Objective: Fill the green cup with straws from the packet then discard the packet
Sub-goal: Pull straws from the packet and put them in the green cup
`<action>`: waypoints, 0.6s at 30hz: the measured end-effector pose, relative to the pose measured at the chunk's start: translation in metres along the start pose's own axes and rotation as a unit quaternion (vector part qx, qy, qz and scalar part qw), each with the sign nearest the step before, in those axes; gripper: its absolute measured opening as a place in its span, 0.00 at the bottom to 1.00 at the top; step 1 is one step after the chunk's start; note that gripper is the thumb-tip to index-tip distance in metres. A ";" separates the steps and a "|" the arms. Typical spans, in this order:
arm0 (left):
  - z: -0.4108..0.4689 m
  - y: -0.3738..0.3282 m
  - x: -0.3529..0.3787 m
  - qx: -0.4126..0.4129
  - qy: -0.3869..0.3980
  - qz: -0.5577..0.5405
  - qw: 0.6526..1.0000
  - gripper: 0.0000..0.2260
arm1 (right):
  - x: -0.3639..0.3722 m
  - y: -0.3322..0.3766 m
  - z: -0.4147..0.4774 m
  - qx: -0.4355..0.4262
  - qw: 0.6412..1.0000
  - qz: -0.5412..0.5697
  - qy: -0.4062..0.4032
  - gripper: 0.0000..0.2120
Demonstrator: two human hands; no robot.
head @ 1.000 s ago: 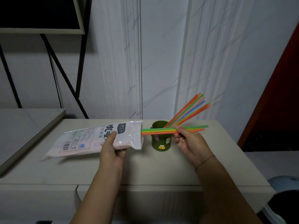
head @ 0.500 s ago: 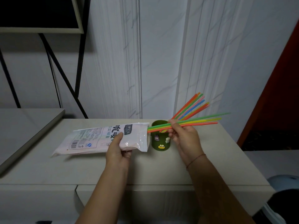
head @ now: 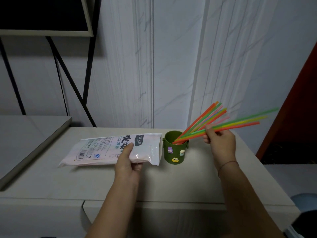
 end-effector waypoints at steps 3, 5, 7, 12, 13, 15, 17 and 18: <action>0.001 0.002 0.001 -0.003 0.003 0.009 1.000 0.16 | 0.013 -0.013 -0.002 0.019 0.998 -0.046 0.042 0.06; 0.002 0.004 0.001 -0.006 0.005 0.016 1.000 0.14 | 0.023 -0.022 -0.004 0.034 0.994 -0.075 0.070 0.08; 0.003 0.005 0.002 -0.007 0.007 0.021 1.000 0.12 | 0.032 -0.030 -0.006 0.046 0.991 -0.092 0.089 0.09; 0.003 0.006 0.005 -0.003 0.016 0.016 1.000 0.15 | 0.041 -0.040 -0.011 0.067 0.987 -0.107 0.105 0.09; 0.003 0.006 0.005 -0.002 0.017 0.017 1.000 0.16 | 0.041 -0.039 -0.012 0.064 0.987 -0.100 0.104 0.08; 0.003 0.006 0.005 0.001 0.018 0.020 1.000 0.17 | 0.039 -0.033 -0.012 0.055 0.991 -0.066 0.100 0.04; 0.003 0.004 0.005 0.003 0.017 0.019 1.000 0.18 | 0.034 -0.026 -0.011 0.041 0.995 -0.031 0.084 0.02; 0.004 0.003 0.005 0.004 0.016 0.017 1.000 0.18 | 0.030 -0.023 -0.010 0.031 0.997 -0.021 0.072 0.03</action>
Point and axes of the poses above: each hand's wrist, its own z-axis towards the middle knuckle, its own x-axis out of the palm, y = z × x, the point moved 4 cm from there along z, towards the middle knuckle, and after that the axes turned 7 degrees about z, right-handed, at the moved point
